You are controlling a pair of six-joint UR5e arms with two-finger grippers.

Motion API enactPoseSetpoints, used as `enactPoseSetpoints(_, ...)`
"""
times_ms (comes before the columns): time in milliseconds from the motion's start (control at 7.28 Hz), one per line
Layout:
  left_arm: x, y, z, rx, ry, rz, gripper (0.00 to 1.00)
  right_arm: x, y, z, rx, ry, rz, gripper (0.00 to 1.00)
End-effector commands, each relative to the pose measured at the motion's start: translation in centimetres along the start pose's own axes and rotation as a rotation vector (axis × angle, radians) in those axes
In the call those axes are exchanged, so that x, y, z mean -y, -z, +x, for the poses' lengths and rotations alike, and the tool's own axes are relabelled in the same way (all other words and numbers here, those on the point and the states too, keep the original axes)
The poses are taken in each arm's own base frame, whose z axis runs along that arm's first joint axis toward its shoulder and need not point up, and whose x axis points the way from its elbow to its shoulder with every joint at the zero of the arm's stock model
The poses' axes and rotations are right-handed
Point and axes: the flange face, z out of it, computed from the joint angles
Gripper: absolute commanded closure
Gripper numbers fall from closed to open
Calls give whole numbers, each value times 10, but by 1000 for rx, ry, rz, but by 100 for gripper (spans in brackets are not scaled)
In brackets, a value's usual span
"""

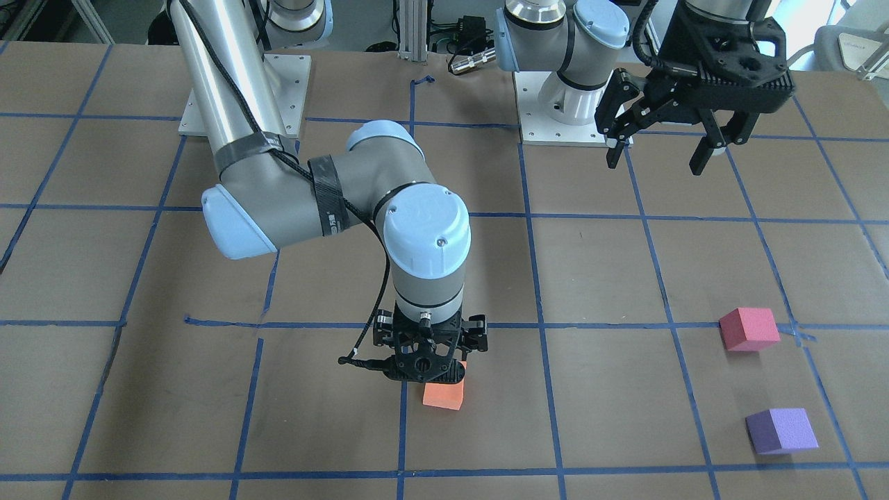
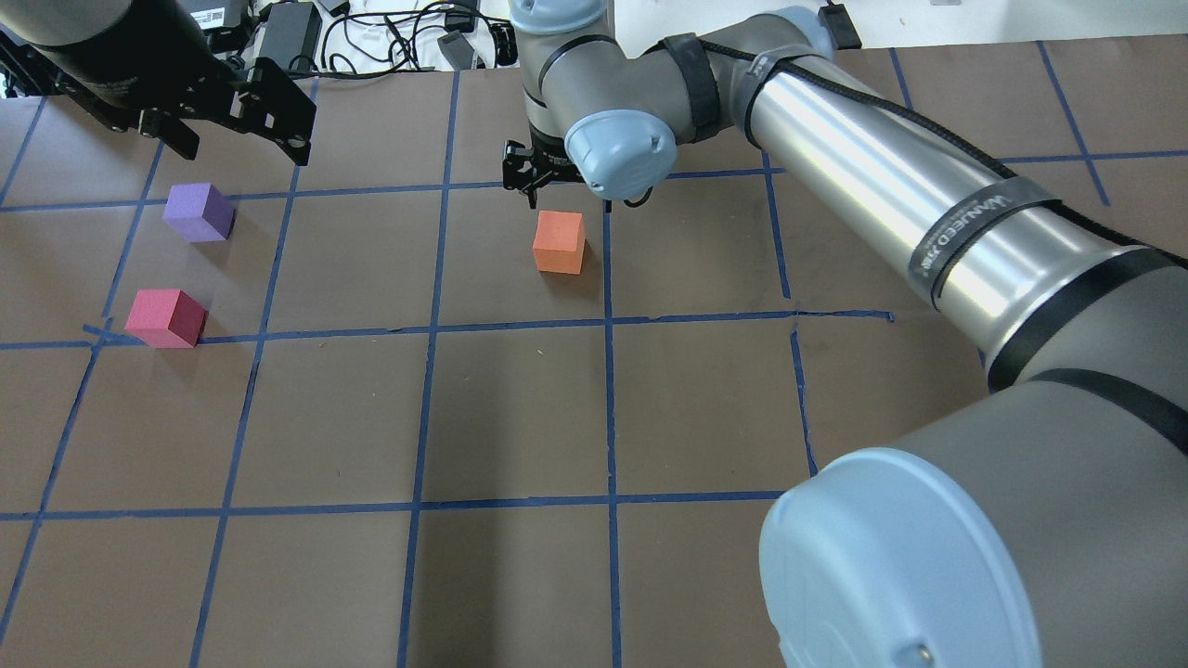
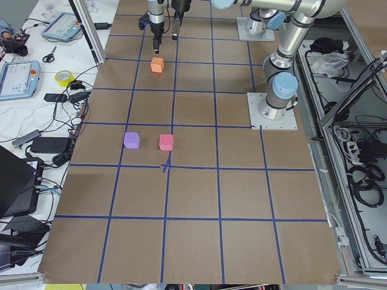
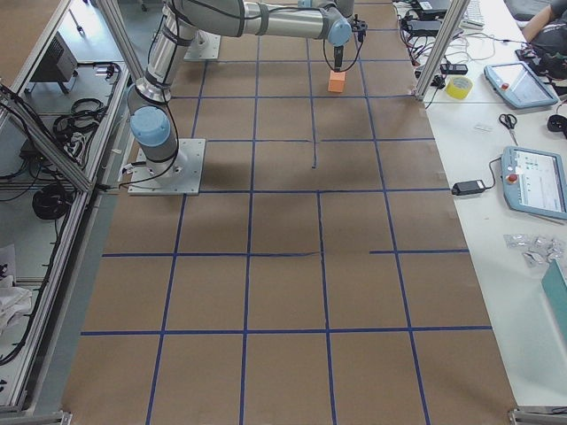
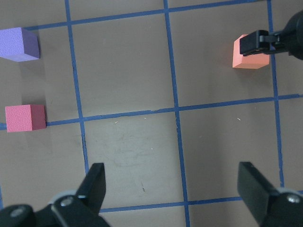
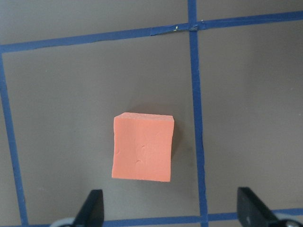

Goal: Arrange blocks in a line
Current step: 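Release the orange cube and raise the right gripper away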

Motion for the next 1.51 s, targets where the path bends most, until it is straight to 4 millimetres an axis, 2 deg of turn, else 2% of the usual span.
enactPoseSetpoints(0,2,-5,-6,-4,-2,-14,0,-15,80,42,-15,68,-25,0)
enactPoseSetpoints(137,-1,-8,-1,-62,15,-43,0,-13,117,86,-20,113,-48,0)
enactPoseSetpoints(275,-2,-11,2,-52,21,-75,0,-18,144,137,-18,137,-83,0)
enactPoseSetpoints(412,6,-24,-1,-17,98,-96,0,-27,159,178,-17,133,-72,0)
enactPoseSetpoints(550,20,-42,18,-20,130,-80,0,-45,161,199,-36,124,-78,0)
enactPoseSetpoints(687,41,-68,47,-27,139,-44,0,-65,162,202,-39,110,-79,0)
enactPoseSetpoints(824,59,-107,70,-32,196,-54,0,-66,158,209,-48,113,-86,0)
enactPoseSetpoints(962,74,-142,109,-62,219,-25,0,-62,166,208,-43,113,-25,0)
enactPoseSetpoints(1237,91,-238,142,-88,190,-112,0,-67,170,207,-32,111,-30,0)
enactPoseSetpoints(1374,102,-270,155,-108,185,-69,0,-74,171,209,-46,116,-41,0)
